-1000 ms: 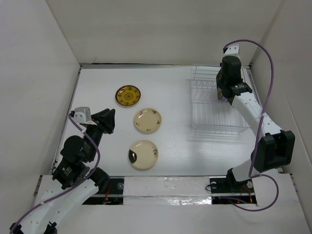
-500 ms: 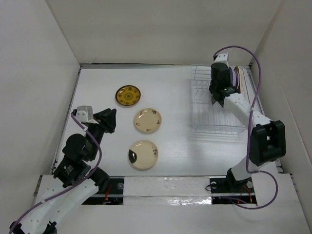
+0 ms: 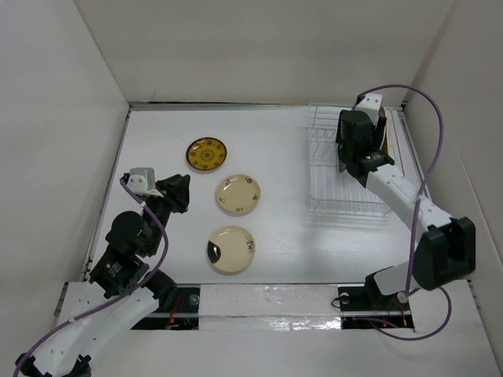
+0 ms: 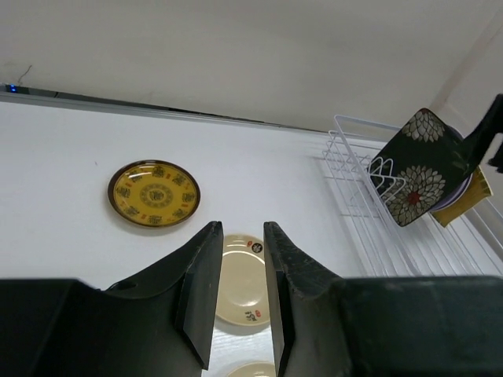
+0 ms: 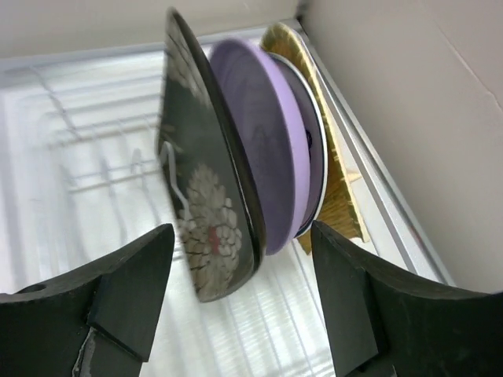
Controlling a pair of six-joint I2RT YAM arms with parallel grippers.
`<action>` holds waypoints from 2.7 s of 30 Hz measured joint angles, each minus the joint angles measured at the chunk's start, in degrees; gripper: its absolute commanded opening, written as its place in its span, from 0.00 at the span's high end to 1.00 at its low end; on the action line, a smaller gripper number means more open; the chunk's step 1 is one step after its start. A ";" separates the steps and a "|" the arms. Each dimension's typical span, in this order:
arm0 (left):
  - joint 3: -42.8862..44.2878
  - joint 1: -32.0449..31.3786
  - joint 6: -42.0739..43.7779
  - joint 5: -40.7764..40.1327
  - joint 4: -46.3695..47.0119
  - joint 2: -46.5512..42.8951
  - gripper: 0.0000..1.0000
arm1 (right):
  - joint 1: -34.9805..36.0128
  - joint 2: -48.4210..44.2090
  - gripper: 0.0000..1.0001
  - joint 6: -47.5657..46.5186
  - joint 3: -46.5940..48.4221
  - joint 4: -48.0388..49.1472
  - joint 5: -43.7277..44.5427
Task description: Load the plates into the dish rack
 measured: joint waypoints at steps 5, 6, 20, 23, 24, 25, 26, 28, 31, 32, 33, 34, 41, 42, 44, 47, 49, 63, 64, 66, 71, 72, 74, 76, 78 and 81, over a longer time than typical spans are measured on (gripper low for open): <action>0.00 0.00 -0.04 -0.28 -0.02 0.39 0.90 | 8.02 -11.85 0.88 4.72 -0.42 -1.84 -5.81; 0.00 0.00 -0.04 -0.42 0.00 0.52 0.98 | 11.04 -13.94 1.00 5.81 -1.07 -1.36 -7.72; 0.00 0.00 -0.15 -2.03 -0.48 4.66 0.98 | 30.32 8.72 0.22 23.45 -9.55 3.21 -34.21; 0.00 0.00 -0.15 -2.03 -0.48 5.25 0.97 | 28.81 15.93 0.21 25.31 -5.14 2.95 -33.11; 0.00 0.00 -0.15 -2.03 -0.48 5.38 0.97 | 28.04 18.51 0.21 25.53 -2.47 3.04 -32.52; 0.00 0.00 -0.15 -2.01 -0.52 5.49 0.97 | 27.15 21.09 0.21 25.75 0.39 3.21 -32.13; 0.00 0.00 -0.15 -1.99 -0.57 5.51 0.96 | 26.29 23.45 0.21 25.88 2.97 3.63 -31.65; 0.00 0.00 -0.15 -1.99 -0.63 5.51 0.96 | 24.55 27.23 0.22 26.27 6.73 4.66 -31.45; 0.00 0.00 -0.15 -1.97 -0.63 5.40 0.95 | 22.56 30.05 0.25 27.08 7.72 5.64 -31.39; 0.00 0.00 -0.13 -1.92 -0.63 5.29 0.95 | 22.12 30.73 0.28 27.28 7.72 5.51 -31.41; 0.00 0.00 -0.13 -1.90 -0.63 5.16 0.95 | 21.90 31.32 0.37 27.50 7.72 5.51 -31.47; 0.00 0.00 -0.13 -1.77 -0.55 5.01 0.95 | 21.86 31.85 0.43 27.58 7.67 5.60 -31.89; 0.00 0.00 -0.11 -1.31 -0.42 4.04 0.95 | 22.56 32.04 1.00 29.09 6.47 9.20 -38.88; 0.00 0.00 -0.11 -1.25 -0.42 3.72 0.95 | 22.73 31.80 1.00 29.16 6.49 9.79 -39.19; 0.00 0.00 -0.11 -1.18 -0.39 3.15 0.95 | 22.88 30.84 1.00 29.00 6.45 9.68 -39.80; 0.00 0.00 -0.13 -1.05 -0.42 2.08 0.94 | 22.88 27.76 1.00 27.78 6.43 7.93 -38.88; 0.00 0.00 -0.13 -1.03 -0.42 1.27 0.94 | 22.88 23.85 1.00 25.88 6.43 5.70 -36.48; 0.00 0.00 -0.20 0.68 -0.46 -3.61 0.93 | 10.54 1.97 1.00 1.53 15.17 -5.40 3.45; 0.00 0.00 -0.20 0.76 -0.42 -4.04 0.93 | 9.84 2.43 1.00 -0.74 15.87 -6.01 6.43; 0.00 0.00 -0.20 0.94 -0.44 -4.72 0.93 | 6.99 4.92 1.00 -4.74 19.08 -6.86 10.56; 0.00 0.00 -0.35 1.51 -0.44 -5.70 0.93 | 4.68 12.11 1.00 -14.29 24.48 -7.85 17.07; 0.00 0.00 -0.37 1.60 -0.48 -5.90 0.93 | 4.44 13.40 1.00 -15.96 25.05 -7.85 17.66; 0.00 0.00 -0.42 1.88 -0.44 -6.43 0.93 | 4.33 15.89 1.00 -18.91 25.68 -7.91 18.58; 0.00 0.00 -0.44 2.16 -0.46 -6.97 0.93 | 4.31 17.94 1.00 -21.64 25.90 -7.54 19.12; 0.00 0.00 -0.44 2.34 -0.42 -7.52 0.93 | 4.28 19.89 1.00 -24.63 25.90 -7.26 19.61; 0.00 0.00 -0.46 2.51 -0.44 -8.04 0.92 | 4.28 21.92 1.00 -27.74 25.70 -6.29 19.96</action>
